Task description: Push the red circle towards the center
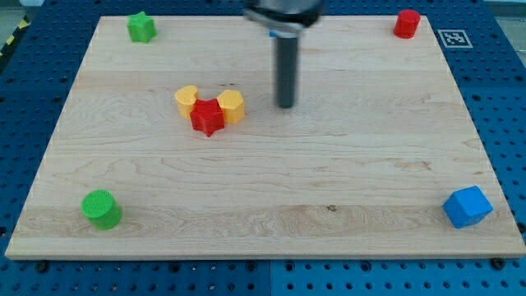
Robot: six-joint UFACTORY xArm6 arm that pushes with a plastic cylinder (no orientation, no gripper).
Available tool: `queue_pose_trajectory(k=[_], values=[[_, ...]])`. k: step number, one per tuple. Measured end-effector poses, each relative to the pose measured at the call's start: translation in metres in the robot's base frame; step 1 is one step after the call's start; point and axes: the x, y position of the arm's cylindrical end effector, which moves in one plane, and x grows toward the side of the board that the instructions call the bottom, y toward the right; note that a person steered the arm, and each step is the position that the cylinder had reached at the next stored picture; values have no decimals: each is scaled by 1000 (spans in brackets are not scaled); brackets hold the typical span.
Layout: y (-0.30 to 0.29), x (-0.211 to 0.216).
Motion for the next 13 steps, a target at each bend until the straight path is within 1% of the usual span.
queue_pose_trajectory(k=[1,2,3,4,5,6,7,8,9,13], values=[[123,-1],[239,-12],[271,-22],[272,-70],[272,-170],[271,-206],[246,-206],[193,-202],[157,-191],[154,-102]])
